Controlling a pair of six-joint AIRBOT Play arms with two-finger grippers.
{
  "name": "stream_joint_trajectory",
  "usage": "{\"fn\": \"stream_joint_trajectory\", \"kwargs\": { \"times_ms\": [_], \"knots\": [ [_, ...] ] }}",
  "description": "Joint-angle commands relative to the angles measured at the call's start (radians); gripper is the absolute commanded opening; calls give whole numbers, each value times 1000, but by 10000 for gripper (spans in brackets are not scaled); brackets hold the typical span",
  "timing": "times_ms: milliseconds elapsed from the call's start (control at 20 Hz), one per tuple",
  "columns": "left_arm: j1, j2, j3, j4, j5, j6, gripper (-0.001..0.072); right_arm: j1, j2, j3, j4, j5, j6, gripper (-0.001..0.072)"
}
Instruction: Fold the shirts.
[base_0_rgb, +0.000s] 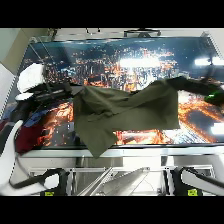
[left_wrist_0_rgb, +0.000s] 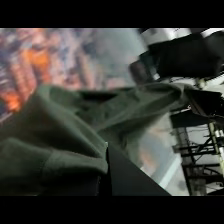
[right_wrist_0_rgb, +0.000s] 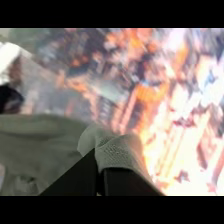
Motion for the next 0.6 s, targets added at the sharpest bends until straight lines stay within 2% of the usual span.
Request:
{"fn": "stream_joint_trajectory", "kwargs": {
  "times_ms": [0,50,100,150,200,350,450,550],
  "knots": [
    [2,-299,184,53,-41,37,-4,33,-262,30,47,-127,-72,25],
    [21,-343,257,52,-79,35,-3,27,-286,62,56,-127,-72,36],
    [42,-377,327,53,-122,21,1,24,-291,92,55,-124,-72,179],
    [63,-396,381,52,-163,-4,177,17,-287,117,54,-104,-72,336],
    [83,-408,430,58,-203,-44,286,3,-275,140,53,-68,-72,367],
    [147,-411,511,62,-335,-117,285,-75,-216,158,33,29,-51,369],
    [185,-401,518,62,-435,-180,281,-151,-179,158,-53,105,27,369],
    [208,-339,435,105,-488,-193,182,-220,-152,151,-166,206,80,369]
  ]
}}
